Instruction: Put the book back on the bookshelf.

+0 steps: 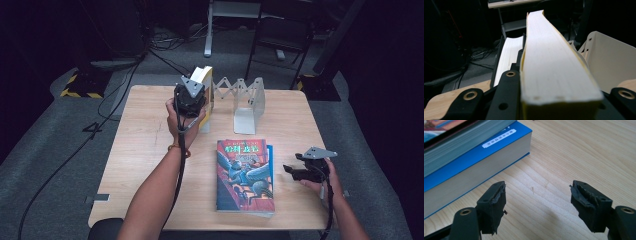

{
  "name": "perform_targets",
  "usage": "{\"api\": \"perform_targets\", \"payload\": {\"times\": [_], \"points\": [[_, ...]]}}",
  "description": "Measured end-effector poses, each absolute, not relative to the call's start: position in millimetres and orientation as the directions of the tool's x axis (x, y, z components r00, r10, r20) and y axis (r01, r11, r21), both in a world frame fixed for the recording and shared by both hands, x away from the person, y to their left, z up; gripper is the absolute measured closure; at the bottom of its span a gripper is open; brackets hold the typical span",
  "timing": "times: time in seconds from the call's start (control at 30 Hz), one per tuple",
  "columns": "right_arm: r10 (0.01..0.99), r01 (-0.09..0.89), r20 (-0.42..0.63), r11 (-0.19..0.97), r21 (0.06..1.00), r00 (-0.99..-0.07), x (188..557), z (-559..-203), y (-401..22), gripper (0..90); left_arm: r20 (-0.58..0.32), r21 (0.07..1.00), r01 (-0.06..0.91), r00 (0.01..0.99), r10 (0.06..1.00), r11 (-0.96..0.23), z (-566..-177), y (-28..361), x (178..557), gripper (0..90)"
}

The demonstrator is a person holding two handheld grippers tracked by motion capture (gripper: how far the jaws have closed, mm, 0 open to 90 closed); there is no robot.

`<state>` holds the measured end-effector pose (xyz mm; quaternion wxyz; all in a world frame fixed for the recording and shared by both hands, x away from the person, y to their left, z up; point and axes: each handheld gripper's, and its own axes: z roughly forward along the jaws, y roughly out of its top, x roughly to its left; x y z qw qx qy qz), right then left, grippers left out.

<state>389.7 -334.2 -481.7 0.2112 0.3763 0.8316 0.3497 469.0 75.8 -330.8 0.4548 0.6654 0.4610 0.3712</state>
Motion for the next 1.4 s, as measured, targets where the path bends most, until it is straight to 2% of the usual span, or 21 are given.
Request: {"api": "perform_targets", "payload": {"times": [0.13,0.43,0.77,1.23,1.33,1.4], "points": [[0.775,0.481,-0.086,0.471,0.739,-0.626,390.7,-483.2,-336.2,28.9,0.058,0.951,0.275,0.293,0.954,-0.143,-333.6,71.3,482.5,74.2],[0.77,0.478,-0.085,0.473,0.74,-0.632,390.1,-482.5,-335.9,28.9,0.082,0.954,0.255,0.29,0.954,-0.159,-328.0,62.6,500.5,74.0],[0.764,0.478,-0.087,0.483,0.734,-0.639,391.1,-483.9,-334.5,28.9,0.077,0.951,0.272,0.251,0.965,-0.147,-343.1,58.2,517.7,73.7],[0.752,0.47,-0.097,0.502,0.726,-0.652,390.9,-484.9,-331.9,28.8,0.109,0.951,0.248,0.284,0.953,-0.183,-350.8,53.1,509.7,72.8],[0.75,0.469,-0.097,0.502,0.727,-0.654,390.5,-484.8,-331.2,28.9,0.099,0.943,0.277,0.293,0.951,-0.183,-356.2,55.4,509.9,72.2],[0.751,0.471,-0.096,0.502,0.725,-0.653,390.7,-485.0,-331.4,28.9,0.122,0.946,0.254,0.297,0.947,-0.202,-358.0,57.3,507.1,71.8]]}}
